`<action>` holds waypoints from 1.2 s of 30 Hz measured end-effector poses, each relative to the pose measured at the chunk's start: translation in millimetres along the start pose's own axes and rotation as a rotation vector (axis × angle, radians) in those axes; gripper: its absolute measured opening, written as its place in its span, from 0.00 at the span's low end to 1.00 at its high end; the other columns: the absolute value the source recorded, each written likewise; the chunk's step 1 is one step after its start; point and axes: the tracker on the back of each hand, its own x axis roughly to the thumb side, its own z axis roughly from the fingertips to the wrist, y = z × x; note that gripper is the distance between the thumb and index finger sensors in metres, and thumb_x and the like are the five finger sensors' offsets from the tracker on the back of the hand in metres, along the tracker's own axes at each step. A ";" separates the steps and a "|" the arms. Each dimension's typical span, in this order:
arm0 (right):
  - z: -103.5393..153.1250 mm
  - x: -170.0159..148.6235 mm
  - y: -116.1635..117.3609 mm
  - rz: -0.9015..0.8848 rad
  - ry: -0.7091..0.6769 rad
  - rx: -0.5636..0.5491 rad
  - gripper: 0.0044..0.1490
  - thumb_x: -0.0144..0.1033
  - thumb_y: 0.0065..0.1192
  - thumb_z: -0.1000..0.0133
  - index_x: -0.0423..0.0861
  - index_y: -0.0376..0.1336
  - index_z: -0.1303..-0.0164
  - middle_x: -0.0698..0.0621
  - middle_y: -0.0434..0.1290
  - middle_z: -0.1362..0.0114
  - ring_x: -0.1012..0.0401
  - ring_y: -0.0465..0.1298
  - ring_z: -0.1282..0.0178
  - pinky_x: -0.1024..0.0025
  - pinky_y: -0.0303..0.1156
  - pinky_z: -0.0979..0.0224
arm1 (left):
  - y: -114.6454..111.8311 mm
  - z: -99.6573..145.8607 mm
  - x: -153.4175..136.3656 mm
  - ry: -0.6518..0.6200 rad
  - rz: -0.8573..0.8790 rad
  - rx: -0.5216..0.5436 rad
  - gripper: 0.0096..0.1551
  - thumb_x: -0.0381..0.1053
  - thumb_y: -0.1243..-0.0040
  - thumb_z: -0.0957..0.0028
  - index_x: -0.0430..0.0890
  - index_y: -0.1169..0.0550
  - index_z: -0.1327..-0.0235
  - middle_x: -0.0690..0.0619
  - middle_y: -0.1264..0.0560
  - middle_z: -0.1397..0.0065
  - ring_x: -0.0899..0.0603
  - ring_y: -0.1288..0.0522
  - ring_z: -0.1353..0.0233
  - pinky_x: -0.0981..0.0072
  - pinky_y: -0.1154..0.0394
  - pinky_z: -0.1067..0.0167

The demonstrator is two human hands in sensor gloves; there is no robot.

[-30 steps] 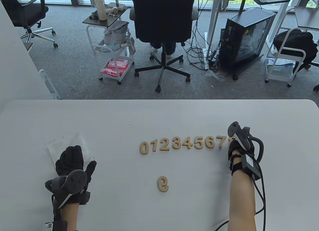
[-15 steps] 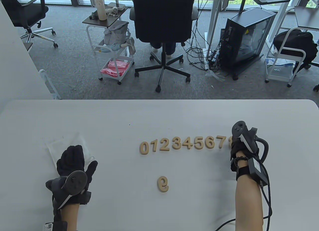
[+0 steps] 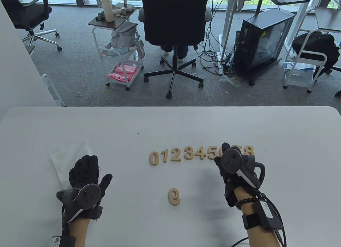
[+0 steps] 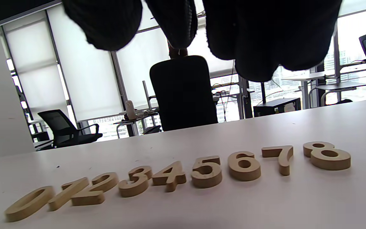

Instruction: Empty bag and arrange number blocks in order

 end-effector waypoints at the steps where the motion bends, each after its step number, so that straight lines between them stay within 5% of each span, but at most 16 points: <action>1: 4.9 10.2 1.6 -0.003 -0.034 0.017 0.45 0.50 0.60 0.42 0.40 0.56 0.18 0.27 0.61 0.21 0.33 0.73 0.30 0.36 0.73 0.31 | -0.6 0.0 1.8 -0.007 0.002 -0.003 0.51 0.64 0.41 0.47 0.34 0.37 0.20 0.29 0.40 0.19 0.19 0.34 0.23 0.22 0.38 0.32; 6: 27.1 65.7 21.0 -0.012 -0.225 0.214 0.48 0.51 0.60 0.42 0.42 0.51 0.15 0.26 0.56 0.18 0.30 0.68 0.26 0.32 0.69 0.28 | -5.3 -0.4 9.3 -0.039 0.004 -0.022 0.51 0.64 0.41 0.47 0.34 0.37 0.20 0.29 0.40 0.20 0.19 0.34 0.23 0.22 0.38 0.32; 14: 45.1 121.4 77.1 0.120 -0.342 0.300 0.50 0.51 0.62 0.44 0.44 0.50 0.15 0.27 0.54 0.16 0.30 0.68 0.26 0.31 0.68 0.27 | -7.8 -1.0 14.3 -0.058 0.005 -0.033 0.51 0.64 0.41 0.47 0.34 0.37 0.20 0.29 0.40 0.20 0.19 0.34 0.24 0.21 0.38 0.32; 21: 44.1 129.3 125.1 0.264 -0.370 0.448 0.52 0.55 0.58 0.46 0.48 0.44 0.15 0.29 0.46 0.14 0.33 0.71 0.28 0.36 0.70 0.28 | -6.6 -1.0 14.3 -0.051 -0.017 -0.034 0.51 0.64 0.41 0.47 0.34 0.37 0.20 0.28 0.40 0.20 0.19 0.34 0.23 0.21 0.38 0.32; 36: 41.3 131.4 145.8 0.347 -0.358 0.440 0.47 0.45 0.60 0.46 0.46 0.50 0.17 0.28 0.55 0.18 0.35 0.68 0.32 0.42 0.72 0.30 | -5.1 -0.9 11.7 -0.030 -0.030 -0.036 0.51 0.64 0.41 0.47 0.34 0.37 0.20 0.28 0.40 0.20 0.19 0.34 0.23 0.21 0.38 0.32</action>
